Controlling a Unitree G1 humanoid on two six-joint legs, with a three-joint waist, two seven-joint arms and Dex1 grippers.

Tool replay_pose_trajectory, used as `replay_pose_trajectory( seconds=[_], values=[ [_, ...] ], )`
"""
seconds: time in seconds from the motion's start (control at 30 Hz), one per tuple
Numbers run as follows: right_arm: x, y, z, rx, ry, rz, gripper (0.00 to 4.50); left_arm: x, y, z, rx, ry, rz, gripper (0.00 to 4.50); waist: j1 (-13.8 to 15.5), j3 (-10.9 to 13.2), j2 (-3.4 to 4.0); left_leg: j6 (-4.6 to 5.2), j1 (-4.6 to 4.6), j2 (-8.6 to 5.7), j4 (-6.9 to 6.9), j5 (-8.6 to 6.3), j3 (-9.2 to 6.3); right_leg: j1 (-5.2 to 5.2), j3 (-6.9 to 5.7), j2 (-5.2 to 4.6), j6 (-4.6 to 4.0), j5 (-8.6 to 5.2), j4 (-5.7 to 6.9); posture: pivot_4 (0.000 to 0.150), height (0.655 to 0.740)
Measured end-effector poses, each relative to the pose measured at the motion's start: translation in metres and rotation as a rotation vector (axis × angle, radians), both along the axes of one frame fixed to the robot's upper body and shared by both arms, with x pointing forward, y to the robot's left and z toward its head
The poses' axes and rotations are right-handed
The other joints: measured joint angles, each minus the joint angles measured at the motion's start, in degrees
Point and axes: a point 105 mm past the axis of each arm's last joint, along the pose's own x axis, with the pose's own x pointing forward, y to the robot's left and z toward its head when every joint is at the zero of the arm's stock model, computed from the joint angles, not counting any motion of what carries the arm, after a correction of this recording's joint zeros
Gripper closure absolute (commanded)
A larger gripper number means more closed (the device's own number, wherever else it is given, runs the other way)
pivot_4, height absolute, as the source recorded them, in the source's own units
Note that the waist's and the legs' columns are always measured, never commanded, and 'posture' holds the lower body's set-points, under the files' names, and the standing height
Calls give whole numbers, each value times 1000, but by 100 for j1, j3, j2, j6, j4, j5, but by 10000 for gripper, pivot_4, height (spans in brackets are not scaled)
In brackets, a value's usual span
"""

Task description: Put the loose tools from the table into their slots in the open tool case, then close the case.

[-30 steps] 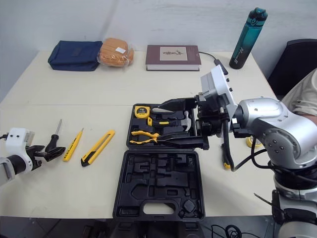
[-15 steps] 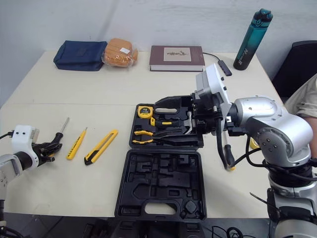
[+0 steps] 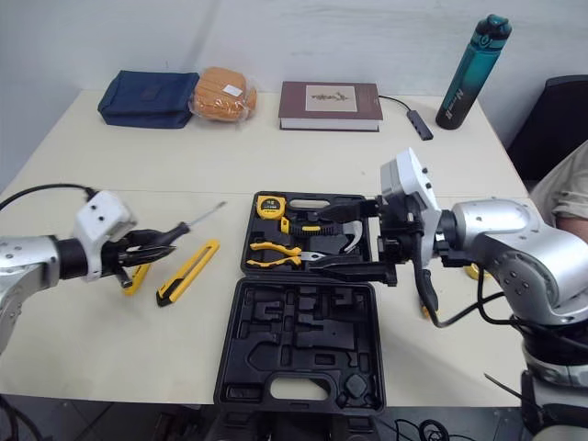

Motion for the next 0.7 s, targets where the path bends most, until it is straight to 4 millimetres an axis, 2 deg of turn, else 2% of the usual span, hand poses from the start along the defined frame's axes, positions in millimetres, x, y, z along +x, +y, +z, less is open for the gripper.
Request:
replay_pose_trajectory(
  seconds=[0.03, 0.07, 0.17, 0.27, 0.5, 0.7],
  values=[
    [-3, -10, -9, -33, 32, -28, 0, -3, -20, 1, 20, 11, -103, 36605, 11, 0, 0, 1, -2, 0, 1, -1, 0, 1, -2, 1, 1, 1, -5, 1500, 7400],
    [-4, -16, -15, -50, 51, -45, 0, -6, -32, 1, 32, 20, -165, 36605, 0, 0, 0, 3, -4, 0, 2, 0, 1, 3, -3, 1, 4, 2, -8, 1500, 7400],
    [-8, -25, -21, -75, 68, -76, 0, -11, -54, -3, 62, 62, -274, 36605, -79, 8, 11, 12, -2, 6, 5, 5, 19, 1, 2, 14, 18, 10, -6, 1500, 7400],
    [-16, -35, -26, -104, 77, -115, 0, -11, -75, -9, 85, 115, -344, 36605, -39, 19, 12, 14, 3, 8, 13, 13, 15, -1, 3, 22, 19, 10, -2, 1500, 7400],
    [-34, -44, -38, -143, 100, -167, 0, -20, -104, -29, 140, 201, -466, 36605, 1, 24, 3, 12, 3, 6, 21, 17, 13, 3, 11, 23, 29, 15, 0, 1500, 7400],
    [-38, -49, -41, -152, 97, -204, 0, -22, -113, -35, 177, 229, -477, 36605, -7, 25, 1, 10, 5, 6, 25, 20, 13, 4, 13, 24, 30, 15, 3, 1500, 7400]
  ],
)
